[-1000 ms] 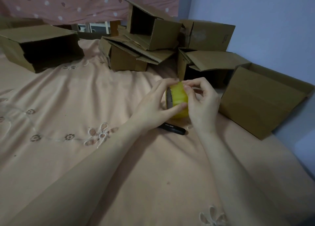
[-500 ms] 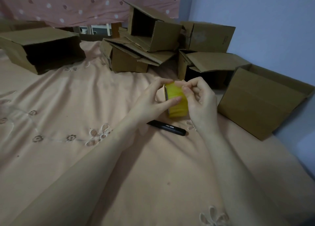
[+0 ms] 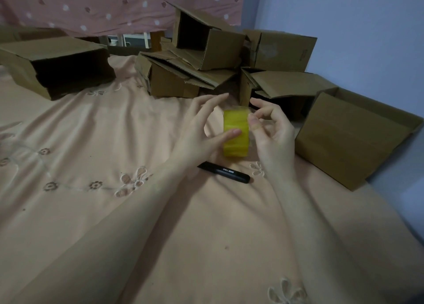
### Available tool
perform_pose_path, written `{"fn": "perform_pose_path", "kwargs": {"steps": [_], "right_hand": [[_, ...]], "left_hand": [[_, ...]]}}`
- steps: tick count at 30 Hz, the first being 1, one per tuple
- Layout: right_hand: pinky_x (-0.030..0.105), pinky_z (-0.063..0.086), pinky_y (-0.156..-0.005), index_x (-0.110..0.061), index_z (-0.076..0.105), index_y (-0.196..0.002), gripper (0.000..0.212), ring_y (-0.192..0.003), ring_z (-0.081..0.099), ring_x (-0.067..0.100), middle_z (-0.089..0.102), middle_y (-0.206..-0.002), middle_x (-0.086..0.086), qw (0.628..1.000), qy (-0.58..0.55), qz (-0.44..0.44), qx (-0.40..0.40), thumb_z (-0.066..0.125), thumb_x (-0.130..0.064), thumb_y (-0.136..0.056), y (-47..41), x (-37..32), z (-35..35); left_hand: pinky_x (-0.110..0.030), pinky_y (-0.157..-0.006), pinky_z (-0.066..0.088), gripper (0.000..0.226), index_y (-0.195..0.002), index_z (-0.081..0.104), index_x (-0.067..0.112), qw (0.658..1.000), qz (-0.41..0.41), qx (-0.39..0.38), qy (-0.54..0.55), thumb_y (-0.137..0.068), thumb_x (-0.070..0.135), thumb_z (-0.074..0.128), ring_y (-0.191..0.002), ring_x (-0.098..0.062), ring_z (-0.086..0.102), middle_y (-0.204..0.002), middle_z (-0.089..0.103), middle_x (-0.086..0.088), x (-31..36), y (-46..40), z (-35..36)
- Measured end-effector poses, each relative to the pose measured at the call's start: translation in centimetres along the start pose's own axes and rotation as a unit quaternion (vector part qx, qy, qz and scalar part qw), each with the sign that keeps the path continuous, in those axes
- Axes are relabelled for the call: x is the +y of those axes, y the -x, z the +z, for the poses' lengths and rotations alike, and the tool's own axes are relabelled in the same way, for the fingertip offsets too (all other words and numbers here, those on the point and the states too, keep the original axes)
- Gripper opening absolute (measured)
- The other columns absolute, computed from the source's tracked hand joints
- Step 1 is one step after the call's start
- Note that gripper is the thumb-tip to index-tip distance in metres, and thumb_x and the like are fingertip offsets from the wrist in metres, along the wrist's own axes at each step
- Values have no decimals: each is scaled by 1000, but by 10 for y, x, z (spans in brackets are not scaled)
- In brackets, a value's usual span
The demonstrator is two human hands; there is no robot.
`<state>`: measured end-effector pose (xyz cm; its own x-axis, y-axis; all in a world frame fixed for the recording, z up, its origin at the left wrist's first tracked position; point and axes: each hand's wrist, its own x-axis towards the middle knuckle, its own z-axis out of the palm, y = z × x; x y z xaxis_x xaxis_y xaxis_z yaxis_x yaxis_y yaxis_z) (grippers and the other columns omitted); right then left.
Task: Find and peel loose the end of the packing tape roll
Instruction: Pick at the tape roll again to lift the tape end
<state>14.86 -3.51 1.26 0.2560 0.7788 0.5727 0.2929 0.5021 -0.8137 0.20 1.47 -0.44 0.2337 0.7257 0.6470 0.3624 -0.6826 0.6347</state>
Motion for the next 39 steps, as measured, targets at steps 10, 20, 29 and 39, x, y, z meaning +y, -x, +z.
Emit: {"fn": "perform_pose_path", "kwargs": {"steps": [10, 20, 29, 39], "right_hand": [[20, 53, -82, -7, 65, -84, 8, -103, 63, 22, 59, -113, 6, 999, 0, -10, 46, 61, 0, -85, -1, 0, 1], [28, 52, -95, -9, 66, -100, 22, -108, 63, 19, 56, -118, 5, 999, 2, 16, 36, 67, 1, -81, -1, 4, 5], [18, 50, -90, -10, 64, -87, 15, -109, 61, 14, 58, -116, 7, 999, 3, 30, 17, 68, 3, -79, -3, 4, 4], [23, 49, -95, -16, 64, -96, 22, -107, 62, 9, 65, -111, 5, 999, -16, 42, 13, 70, -2, -79, -4, 8, 2]], "left_hand": [[-17, -78, 42, 20, -90, 60, 22, 998, 21, 33, 44, -78, 21, 76, -98, -11, 57, -98, 61, 7, 10, 2, 2], [-14, -78, 41, 3, -88, 66, 15, 997, 15, 57, 47, -85, 15, 68, -94, -2, 59, -94, 66, 9, 9, 1, 2], [-29, -89, 52, 2, -86, 65, 12, 993, -16, 66, 98, -85, 14, 66, -98, -12, 65, -99, 70, 1, 3, 0, 2], [-26, -92, 52, 15, -80, 63, 19, 980, -58, 35, 185, -85, 6, 68, -101, -7, 67, -104, 70, 5, 3, 1, 4]]}}
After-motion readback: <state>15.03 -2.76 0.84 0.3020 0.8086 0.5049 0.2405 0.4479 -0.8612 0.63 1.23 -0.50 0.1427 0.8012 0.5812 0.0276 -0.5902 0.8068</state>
